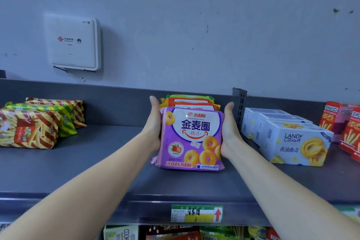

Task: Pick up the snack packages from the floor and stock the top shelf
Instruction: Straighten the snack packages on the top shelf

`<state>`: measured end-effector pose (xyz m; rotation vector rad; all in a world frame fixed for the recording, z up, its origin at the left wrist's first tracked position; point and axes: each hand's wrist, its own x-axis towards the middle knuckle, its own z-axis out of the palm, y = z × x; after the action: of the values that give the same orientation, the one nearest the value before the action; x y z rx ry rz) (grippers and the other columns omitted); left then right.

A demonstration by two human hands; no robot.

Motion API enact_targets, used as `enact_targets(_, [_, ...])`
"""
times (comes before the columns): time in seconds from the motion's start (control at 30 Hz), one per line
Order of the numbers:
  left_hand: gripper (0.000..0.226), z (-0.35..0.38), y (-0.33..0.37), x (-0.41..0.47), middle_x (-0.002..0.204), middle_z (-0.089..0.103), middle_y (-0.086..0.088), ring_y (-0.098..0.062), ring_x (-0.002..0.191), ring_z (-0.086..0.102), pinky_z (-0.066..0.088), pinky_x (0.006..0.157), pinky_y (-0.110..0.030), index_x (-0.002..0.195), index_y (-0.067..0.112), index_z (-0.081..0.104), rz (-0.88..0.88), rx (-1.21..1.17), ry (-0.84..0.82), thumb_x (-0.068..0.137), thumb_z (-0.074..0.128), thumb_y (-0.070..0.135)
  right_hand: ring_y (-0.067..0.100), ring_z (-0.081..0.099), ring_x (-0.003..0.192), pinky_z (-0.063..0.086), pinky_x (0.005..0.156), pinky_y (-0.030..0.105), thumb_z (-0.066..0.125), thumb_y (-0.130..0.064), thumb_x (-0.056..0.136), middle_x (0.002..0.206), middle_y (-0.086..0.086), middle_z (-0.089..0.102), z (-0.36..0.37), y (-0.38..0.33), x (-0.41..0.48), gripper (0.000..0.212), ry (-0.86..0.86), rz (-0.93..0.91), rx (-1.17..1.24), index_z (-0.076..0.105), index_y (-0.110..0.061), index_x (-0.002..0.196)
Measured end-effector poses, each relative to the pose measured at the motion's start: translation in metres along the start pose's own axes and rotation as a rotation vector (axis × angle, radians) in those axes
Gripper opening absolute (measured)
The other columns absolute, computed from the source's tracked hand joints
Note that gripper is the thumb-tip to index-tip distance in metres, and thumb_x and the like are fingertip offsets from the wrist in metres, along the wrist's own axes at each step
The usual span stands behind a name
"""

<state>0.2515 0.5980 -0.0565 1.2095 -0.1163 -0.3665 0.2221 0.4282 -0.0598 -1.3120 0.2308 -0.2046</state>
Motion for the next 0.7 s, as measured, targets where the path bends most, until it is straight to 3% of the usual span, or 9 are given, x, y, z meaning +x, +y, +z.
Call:
enact_targets(0.17, [0.091,-0.01,-0.002,0.007,0.094,0.075,-0.011,-0.03,0.079,0.073,0.056,0.075,-0.04,0.093,0.013,0.07,-0.02,0.003,-0.027,0.074,0.02,0.086,0.026,0.072,0.081,0.058,0.071,0.039,0.016,-0.08,0.083,0.088,0.008,0.076,-0.008,0.009,0.01,0.082,-0.013,-0.053,0.009,0.074,-0.022,0.093])
enact_targets(0.33, [0.099,-0.023,0.012,0.026,0.125,0.064,-0.013,-0.031,0.109,0.065,0.045,0.102,-0.046,0.105,0.016,0.06,-0.023,-0.033,0.055,0.061,0.021,0.096,0.025,0.072,0.065,0.054,0.062,0.036,0.014,-0.08,0.084,0.072,0.006,0.075,-0.015,-0.002,0.027,0.084,0.034,-0.025,0.031,0.069,-0.017,0.091])
enact_targets(0.4, [0.099,-0.022,0.014,0.032,0.126,0.064,-0.012,-0.032,0.11,0.065,0.05,0.096,-0.045,0.109,0.016,0.058,-0.041,-0.033,0.048,0.063,0.02,0.095,0.03,0.07,0.077,0.055,0.068,0.041,0.012,-0.081,0.083,0.075,0.009,0.075,-0.016,-0.005,0.034,0.087,-0.009,0.018,0.042,0.07,-0.017,0.091])
enact_targets(0.47, [0.1,-0.018,0.016,0.035,0.117,0.069,-0.012,-0.033,0.101,0.069,0.057,0.08,-0.043,0.11,0.013,0.06,-0.072,-0.047,0.013,0.067,0.019,0.093,0.033,0.069,0.085,0.055,0.072,0.044,0.01,-0.083,0.081,0.084,0.011,0.076,-0.015,-0.007,0.038,0.091,-0.059,0.065,0.059,0.07,-0.017,0.096])
enact_targets(0.6, [0.095,-0.011,0.016,0.044,0.086,0.075,-0.012,-0.03,0.07,0.073,0.06,0.058,-0.039,0.086,0.008,0.066,-0.1,-0.079,-0.095,0.071,0.019,0.09,0.031,0.073,0.075,0.06,0.061,0.043,0.006,-0.08,0.082,0.09,0.012,0.075,-0.012,-0.008,0.044,0.091,-0.203,0.085,0.071,0.069,-0.017,0.1])
enact_targets(0.7, [0.088,-0.007,0.013,0.046,0.076,0.074,-0.011,-0.028,0.063,0.072,0.059,0.051,-0.036,0.079,0.01,0.067,-0.068,-0.079,-0.146,0.076,0.021,0.085,0.028,0.074,0.078,0.061,0.061,0.04,0.007,-0.078,0.084,0.094,0.01,0.075,-0.011,-0.005,0.046,0.088,-0.27,0.065,0.087,0.068,-0.018,0.103])
